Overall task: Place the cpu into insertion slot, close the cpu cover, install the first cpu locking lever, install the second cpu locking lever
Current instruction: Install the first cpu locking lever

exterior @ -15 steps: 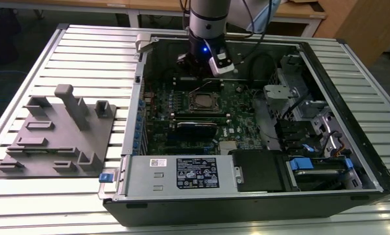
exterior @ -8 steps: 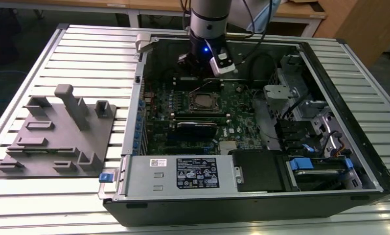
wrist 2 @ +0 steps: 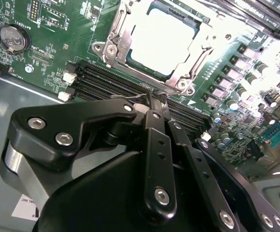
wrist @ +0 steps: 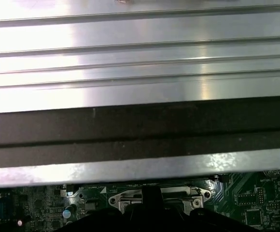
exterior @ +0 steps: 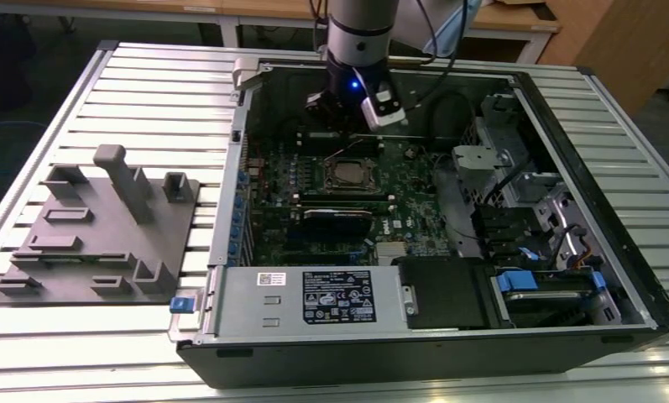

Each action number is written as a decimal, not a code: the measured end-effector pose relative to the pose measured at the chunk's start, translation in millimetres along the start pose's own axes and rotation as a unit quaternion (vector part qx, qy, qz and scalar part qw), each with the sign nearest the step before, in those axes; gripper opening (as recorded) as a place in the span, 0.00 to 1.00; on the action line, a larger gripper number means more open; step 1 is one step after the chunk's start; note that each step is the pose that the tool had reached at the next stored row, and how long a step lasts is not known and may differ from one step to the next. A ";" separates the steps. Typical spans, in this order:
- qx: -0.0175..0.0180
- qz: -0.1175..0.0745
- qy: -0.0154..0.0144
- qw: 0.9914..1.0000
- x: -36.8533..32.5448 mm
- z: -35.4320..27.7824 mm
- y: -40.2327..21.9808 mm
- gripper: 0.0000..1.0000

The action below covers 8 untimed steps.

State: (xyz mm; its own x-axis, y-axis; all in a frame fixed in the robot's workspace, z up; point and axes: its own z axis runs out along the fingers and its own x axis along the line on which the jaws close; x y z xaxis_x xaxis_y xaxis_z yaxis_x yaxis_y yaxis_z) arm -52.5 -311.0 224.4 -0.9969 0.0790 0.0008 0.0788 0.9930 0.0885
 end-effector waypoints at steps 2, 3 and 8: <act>0.000 0.000 0.000 1.000 -0.7 0.1 0.5 0.11; 0.000 0.000 0.000 1.000 -1.2 0.1 0.7 0.11; 0.000 0.000 0.000 1.000 -5.1 0.4 1.6 0.11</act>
State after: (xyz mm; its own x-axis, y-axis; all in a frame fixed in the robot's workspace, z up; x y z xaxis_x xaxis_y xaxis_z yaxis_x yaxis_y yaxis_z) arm -47.2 -309.7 224.1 -0.9969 0.0792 0.0008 0.0789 0.9930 0.0882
